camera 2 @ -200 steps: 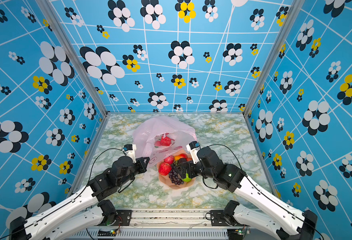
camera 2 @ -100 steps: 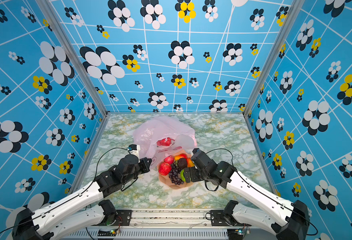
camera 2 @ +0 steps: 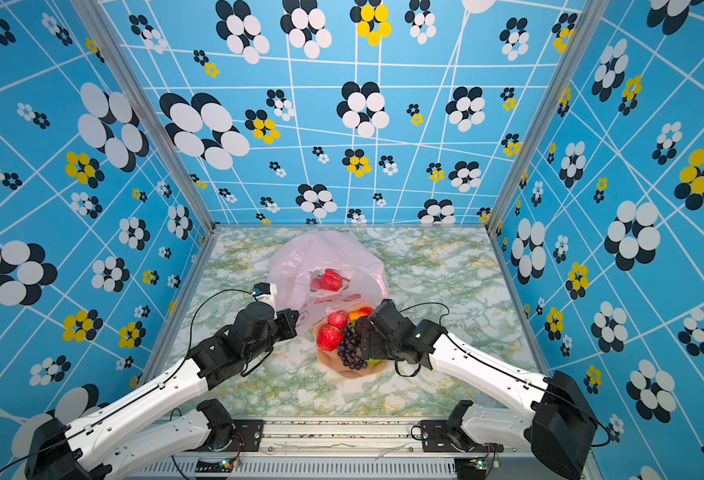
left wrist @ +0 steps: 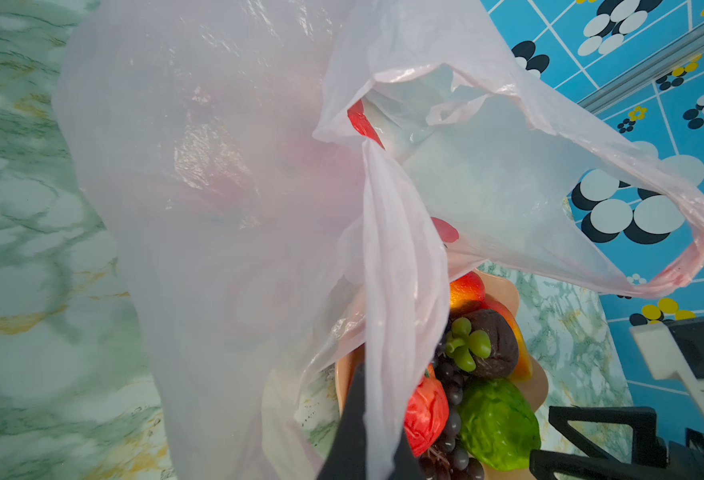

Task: Place the fruits into the plastic bag
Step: 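Position the right gripper above the green bumpy fruit on the plate, then close the right gripper on the green bumpy fruit and lift it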

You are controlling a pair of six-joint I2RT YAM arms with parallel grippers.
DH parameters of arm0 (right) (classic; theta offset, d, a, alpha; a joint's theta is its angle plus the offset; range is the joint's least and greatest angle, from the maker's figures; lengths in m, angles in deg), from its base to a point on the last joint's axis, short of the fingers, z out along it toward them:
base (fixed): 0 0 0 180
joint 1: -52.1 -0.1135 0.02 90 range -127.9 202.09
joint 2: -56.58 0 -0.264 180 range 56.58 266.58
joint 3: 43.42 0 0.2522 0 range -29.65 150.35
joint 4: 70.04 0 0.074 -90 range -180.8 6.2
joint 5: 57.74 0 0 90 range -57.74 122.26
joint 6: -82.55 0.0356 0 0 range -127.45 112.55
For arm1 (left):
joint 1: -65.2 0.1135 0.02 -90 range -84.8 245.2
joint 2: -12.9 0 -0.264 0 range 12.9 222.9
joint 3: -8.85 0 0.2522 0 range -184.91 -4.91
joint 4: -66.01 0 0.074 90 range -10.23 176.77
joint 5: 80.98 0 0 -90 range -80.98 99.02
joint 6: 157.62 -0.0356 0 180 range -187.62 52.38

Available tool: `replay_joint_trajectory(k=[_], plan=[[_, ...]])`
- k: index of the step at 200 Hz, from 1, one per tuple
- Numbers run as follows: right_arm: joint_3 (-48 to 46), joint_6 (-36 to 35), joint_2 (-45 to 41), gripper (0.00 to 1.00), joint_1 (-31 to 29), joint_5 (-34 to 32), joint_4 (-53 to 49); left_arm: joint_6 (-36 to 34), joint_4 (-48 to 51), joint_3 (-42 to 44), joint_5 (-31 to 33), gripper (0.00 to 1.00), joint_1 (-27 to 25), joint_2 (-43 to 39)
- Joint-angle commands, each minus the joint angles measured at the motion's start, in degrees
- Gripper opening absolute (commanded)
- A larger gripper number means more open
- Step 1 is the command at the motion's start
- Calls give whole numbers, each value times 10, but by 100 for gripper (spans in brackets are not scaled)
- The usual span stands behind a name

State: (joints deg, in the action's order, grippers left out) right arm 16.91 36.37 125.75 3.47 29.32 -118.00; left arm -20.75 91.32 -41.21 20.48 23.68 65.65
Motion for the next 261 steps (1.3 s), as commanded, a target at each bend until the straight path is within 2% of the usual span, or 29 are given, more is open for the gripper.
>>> replay_joint_trajectory(k=[1, 46, 77, 131, 178, 261], plan=[[-5, 22, 17, 92, -2, -8, 5, -18, -2, 0, -3, 0, 7, -3], [-1, 27, 56, 93, -1, -20, 13, -30, 1, -3, -17, 0, 7, -1], [-19, 50, 51, 95, -1, -17, 30, -33, 1, 7, -34, 0, 7, -8], [-32, 57, 50, 97, 0, -22, 44, -37, 4, 30, -22, 0, 7, -49], [-40, 64, 56, 97, 0, -15, 59, -34, -10, 38, -21, 0, 7, -52], [-33, 64, 88, 91, -1, -1, 71, -31, -12, 40, -27, 0, 7, -50]])
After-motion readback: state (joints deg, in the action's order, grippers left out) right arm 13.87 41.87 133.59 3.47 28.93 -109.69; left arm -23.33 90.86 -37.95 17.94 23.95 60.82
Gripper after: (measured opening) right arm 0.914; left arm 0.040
